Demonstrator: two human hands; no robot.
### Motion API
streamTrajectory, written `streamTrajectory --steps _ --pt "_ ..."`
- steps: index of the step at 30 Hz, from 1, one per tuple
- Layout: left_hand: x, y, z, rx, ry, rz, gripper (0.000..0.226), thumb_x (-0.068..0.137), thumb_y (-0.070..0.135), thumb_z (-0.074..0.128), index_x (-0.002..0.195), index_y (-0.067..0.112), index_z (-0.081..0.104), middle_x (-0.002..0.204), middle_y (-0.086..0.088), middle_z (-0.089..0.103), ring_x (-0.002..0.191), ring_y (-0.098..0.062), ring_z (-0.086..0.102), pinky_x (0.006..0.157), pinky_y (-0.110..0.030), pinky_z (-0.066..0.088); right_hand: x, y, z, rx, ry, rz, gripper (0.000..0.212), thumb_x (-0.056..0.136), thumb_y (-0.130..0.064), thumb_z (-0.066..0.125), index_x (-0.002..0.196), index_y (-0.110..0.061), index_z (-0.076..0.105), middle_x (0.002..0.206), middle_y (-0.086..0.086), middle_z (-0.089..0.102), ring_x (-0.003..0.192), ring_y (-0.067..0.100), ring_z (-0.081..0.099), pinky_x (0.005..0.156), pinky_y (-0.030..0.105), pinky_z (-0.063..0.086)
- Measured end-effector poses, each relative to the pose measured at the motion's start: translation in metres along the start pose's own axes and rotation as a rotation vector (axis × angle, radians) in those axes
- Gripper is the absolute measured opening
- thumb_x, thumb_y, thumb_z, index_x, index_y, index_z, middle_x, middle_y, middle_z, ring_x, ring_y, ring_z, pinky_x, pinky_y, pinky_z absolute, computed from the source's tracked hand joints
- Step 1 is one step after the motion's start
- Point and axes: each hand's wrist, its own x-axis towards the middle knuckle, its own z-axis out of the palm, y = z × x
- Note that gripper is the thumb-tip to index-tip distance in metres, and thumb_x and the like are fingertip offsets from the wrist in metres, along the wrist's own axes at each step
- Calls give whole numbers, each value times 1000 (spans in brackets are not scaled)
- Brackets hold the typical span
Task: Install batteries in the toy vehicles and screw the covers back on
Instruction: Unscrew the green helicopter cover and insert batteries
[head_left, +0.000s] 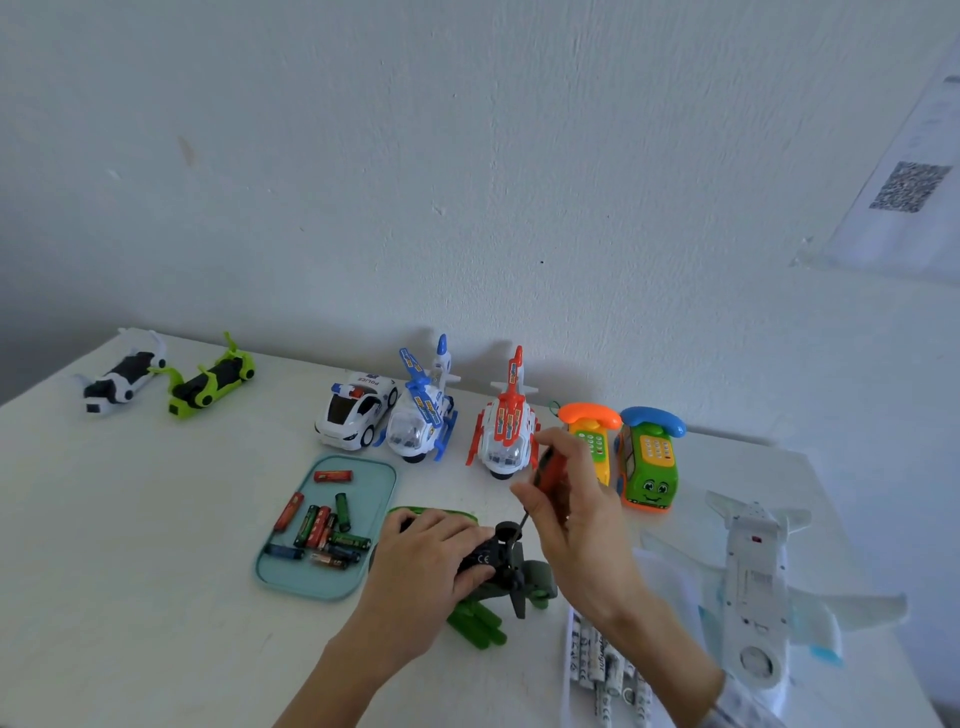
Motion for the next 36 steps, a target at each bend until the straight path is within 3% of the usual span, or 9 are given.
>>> streamTrajectory --steps 13,16,18,22,25,28,30,33,36 --pt "2 -4 7 -17 0 1 39 84 55 39 105 37 67 96 24 67 88 -2 61 77 -30 45 0 8 8 -10 -9 47 45 89 -14 64 117 -32 34 75 -21 42 59 3 46 55 9 34" --pt "-1 -1 7 -5 16 5 38 84 54 41 105 36 67 96 24 67 88 -3 60 81 -27 35 4 1 2 39 43 89 41 84 -26 70 105 -46 40 73 -12 51 62 9 49 53 15 39" --pt "-3 -1 7 -1 22 10 38 84 54 41 105 36 67 97 23 66 89 -3 60 83 -27 34 12 -6 -3 104 77 148 34 74 -41 72 97 -44 47 77 -7 59 67 11 55 56 19 45" --pt "-6 -1 5 21 49 32 36 85 53 41 105 35 65 97 22 66 89 -4 61 83 -27 34 27 -6 -11 404 72 266 25 76 -14 74 87 -14 51 67 7 62 56 30 62 54 22 48" --pt "-8 -1 7 47 71 60 37 84 52 42 106 34 65 97 21 67 89 -6 61 84 -28 30 34 1 -14 439 -41 277 18 83 3 66 92 -4 52 69 13 62 58 32 64 55 30 50" --pt "-9 -1 8 47 82 68 37 84 52 42 106 33 65 97 19 68 89 -8 63 84 -30 31 41 5 -18 545 -91 303 18 83 15 57 95 3 52 80 20 65 59 30 65 54 29 50" --pt "-7 -2 9 52 77 68 37 85 52 42 106 33 66 97 19 68 89 -8 63 84 -30 32 44 4 -18 563 -106 288 15 83 11 60 92 2 53 86 19 67 60 28 65 56 32 51" --pt "-3 -4 8 46 54 63 36 85 52 42 106 33 66 98 19 68 89 -7 62 84 -29 32 47 2 -14 494 -86 268 23 75 -10 71 87 1 55 71 5 65 54 27 63 57 38 49" --pt "-1 -4 7 38 38 60 36 86 52 42 107 34 65 98 20 67 90 -6 61 83 -29 35 52 2 -14 465 -79 275 16 81 0 68 86 -1 54 63 18 61 50 30 62 53 33 48"
